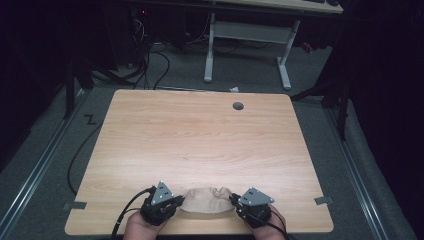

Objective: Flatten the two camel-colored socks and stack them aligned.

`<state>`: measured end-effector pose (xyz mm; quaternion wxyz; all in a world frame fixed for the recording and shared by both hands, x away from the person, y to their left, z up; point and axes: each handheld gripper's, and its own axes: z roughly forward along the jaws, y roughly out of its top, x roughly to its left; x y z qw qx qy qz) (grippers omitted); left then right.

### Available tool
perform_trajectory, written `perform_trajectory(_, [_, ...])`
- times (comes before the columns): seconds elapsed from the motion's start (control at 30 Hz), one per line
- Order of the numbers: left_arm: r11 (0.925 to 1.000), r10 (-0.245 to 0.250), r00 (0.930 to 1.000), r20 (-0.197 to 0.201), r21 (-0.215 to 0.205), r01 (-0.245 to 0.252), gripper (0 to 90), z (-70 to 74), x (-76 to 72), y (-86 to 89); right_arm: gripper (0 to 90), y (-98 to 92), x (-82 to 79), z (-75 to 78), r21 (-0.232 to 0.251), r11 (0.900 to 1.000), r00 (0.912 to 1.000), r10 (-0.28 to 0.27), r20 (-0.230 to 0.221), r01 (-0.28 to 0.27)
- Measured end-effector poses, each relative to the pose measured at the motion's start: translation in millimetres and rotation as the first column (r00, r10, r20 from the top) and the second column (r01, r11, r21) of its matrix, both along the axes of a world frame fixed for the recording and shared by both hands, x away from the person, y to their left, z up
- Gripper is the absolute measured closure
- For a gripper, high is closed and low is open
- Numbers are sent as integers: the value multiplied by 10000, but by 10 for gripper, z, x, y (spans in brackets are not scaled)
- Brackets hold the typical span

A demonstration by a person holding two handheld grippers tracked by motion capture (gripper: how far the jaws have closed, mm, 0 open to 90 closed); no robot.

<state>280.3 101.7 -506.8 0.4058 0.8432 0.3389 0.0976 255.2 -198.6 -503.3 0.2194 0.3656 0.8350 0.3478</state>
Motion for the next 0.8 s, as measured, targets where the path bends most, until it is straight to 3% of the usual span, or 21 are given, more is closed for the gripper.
perform_trajectory(0.07, [9993,7,9996,-291,372,3,861,-77,23,-6,812,14,24,-50,-197,9998,9994,-13,-356,6])
perform_trajectory(0.2, [9976,-2,9998,-180,695,14,798,-105,25,-39,790,34,54,-125,-490,9988,9975,15,-704,-49])
perform_trajectory(0.27, [9982,-11,9998,-210,593,24,683,-104,30,-47,760,29,64,-127,-432,9991,9978,-34,-662,5])
perform_trajectory(0.3, [9983,7,9999,-156,585,2,683,-102,29,-51,743,25,67,-122,-394,9992,9979,-57,-648,31])
perform_trajectory(0.4, [9988,100,9999,49,469,-103,575,-82,23,-44,708,0,48,-78,-204,9997,9993,-152,-340,145])
perform_trajectory(0.5, [9994,248,9993,293,223,-255,538,-38,17,-17,694,-16,43,-46,8,9998,9996,-216,-162,217])
perform_trajectory(0.8, [9992,391,9987,321,-4,-391,505,-14,76,40,686,-51,62,-20,265,9992,9995,-313,-6,313])
